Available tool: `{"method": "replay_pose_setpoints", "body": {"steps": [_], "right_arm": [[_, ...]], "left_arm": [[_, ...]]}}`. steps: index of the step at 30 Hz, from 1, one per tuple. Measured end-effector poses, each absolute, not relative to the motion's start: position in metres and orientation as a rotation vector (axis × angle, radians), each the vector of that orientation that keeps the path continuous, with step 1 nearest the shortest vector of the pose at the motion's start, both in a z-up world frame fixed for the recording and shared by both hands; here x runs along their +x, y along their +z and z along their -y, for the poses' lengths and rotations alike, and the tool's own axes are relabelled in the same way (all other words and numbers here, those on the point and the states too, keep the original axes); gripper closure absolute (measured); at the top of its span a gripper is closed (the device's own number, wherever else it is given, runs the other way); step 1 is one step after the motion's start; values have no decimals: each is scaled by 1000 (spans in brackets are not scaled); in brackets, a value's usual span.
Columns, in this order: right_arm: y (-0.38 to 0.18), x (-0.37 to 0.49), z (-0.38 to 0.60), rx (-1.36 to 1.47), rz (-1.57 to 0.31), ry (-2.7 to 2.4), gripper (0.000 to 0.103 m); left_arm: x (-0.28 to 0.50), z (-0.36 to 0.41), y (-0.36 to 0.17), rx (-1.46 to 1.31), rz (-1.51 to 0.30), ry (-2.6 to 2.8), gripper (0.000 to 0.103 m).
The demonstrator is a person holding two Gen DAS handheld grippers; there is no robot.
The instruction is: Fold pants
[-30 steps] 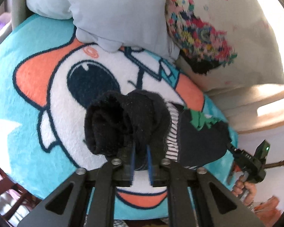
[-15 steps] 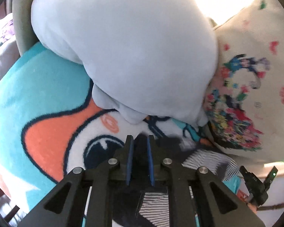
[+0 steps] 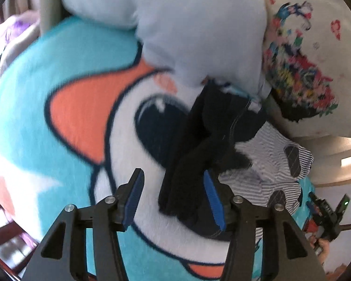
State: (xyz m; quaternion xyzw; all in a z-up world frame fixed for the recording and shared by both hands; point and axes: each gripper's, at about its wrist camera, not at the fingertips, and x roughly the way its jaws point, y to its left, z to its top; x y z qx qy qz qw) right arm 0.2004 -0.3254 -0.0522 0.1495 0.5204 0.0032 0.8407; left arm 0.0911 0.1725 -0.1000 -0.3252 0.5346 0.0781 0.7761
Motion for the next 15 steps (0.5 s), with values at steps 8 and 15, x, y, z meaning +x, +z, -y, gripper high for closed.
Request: {"method": "replay_pose_setpoints", "body": {"steps": [8,15], "right_arm": [[-99,192,318,416,-1185,33,39],[-97,196,300,455,-1181,101,90]], "left_arm": [[97,-144,-115,-659,-1182,181,36],[98,-117,-96,-564,-1203,166,90]]}}
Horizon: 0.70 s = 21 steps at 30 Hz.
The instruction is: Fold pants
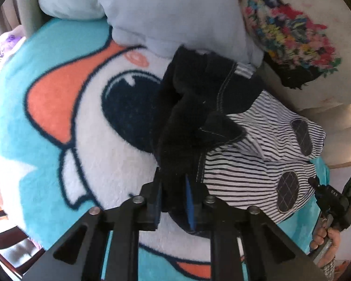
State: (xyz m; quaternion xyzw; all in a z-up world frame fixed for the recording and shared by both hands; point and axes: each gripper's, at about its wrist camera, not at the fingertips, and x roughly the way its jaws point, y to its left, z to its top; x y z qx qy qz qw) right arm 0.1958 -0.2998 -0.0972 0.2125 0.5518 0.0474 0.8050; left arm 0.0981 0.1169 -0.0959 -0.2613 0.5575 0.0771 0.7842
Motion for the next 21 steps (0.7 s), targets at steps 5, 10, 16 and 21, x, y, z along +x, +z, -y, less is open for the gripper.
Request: {"method": "replay_pose_setpoints", "body": {"steps": [5,10,16,21], "right_arm": [[-72,170,312,497,-1168,174,90],[-59,143,329,525,-1170,203,90],[-91,128,353,535,-1250,139,85],[-83,116,390,563,-1188,64,57]], "left_arm": [[72,-126,-66,-630,-1150,156,90],[43,-134,-58,-699,-1132,164,90],[35,-127,-101,-662,-1243,228,89],[23,-139,-96,-721,-1175,183,83]]}}
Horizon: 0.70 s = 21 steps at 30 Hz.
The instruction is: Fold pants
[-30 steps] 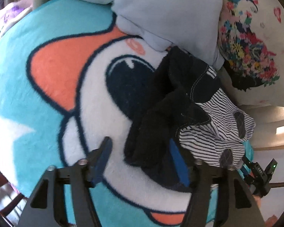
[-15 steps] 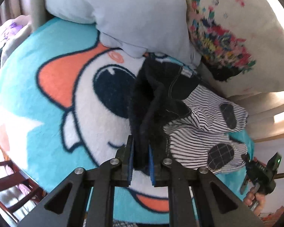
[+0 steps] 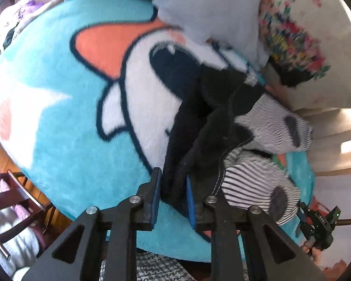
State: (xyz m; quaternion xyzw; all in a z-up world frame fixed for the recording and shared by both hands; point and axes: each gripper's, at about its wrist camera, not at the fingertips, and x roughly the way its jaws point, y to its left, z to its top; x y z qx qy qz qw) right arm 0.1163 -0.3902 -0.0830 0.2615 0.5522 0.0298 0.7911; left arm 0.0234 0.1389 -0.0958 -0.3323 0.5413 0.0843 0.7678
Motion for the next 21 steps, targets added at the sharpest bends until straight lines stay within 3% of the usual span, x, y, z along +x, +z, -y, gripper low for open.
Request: {"method": "replay_pose_setpoints", "body": {"steps": [2,6,8,10,12,14,19,21], "right_arm": [[-66,124,397,530,-1123,54,48],[-46,169,389,497,-1073,99,46],[-47,196,378,470,-1072,134,45],[-53,219,362,453,-1077,159,45],[-58,242,346,455,-1080,182,45],[-61,261,333,467,-1080,201,36],[-84,302,303,468,-1143,200,37],[-92,308,296,494,-1172,212,76]], "left_arm": [[22,-145,-85,-700,-1141,195,82],[38,-154,-64,-664,-1106,197,75],[58,-149,-55,-611,-1103,166,58],[88,-142,-51,-544,-1101,127,48],[112,-136,-54,-482,-1101,122,48],[134,-130,-60,-428,-1125,97,46],[174,-119,-90,-314,-1221,106,45],[183,-115,-100,-288,-1275,112,79]]}}
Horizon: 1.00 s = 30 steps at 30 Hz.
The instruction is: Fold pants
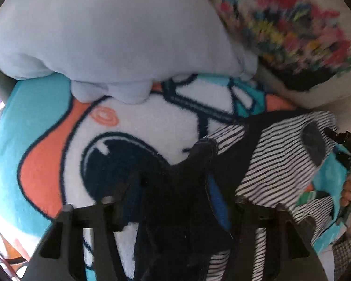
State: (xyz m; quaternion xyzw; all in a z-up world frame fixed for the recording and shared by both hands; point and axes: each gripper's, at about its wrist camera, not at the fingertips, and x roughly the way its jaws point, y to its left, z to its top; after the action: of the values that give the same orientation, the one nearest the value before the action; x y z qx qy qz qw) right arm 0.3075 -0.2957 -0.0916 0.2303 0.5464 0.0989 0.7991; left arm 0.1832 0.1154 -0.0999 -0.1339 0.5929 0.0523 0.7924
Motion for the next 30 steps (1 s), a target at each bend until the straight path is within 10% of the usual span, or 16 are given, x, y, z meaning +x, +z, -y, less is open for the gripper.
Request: {"method": "replay_pose_setpoints", "body": {"steps": [1,13,26,30], "right_arm": [[-95,309,295,523,-1188,221,97],[-29,231,335,687,-1060,256,97],[-40,176,362,469,-1015,-30,43],[-25,160,326,376,-994,15,42]], "left_arm": [[186,-114,-102,-290,-1292,101,88],[197,-127,-51,-300,-1179,48,85],[171,-132,-31,-254,-1077,138,75],[113,-86,28,-19,-794,255,32]]}}
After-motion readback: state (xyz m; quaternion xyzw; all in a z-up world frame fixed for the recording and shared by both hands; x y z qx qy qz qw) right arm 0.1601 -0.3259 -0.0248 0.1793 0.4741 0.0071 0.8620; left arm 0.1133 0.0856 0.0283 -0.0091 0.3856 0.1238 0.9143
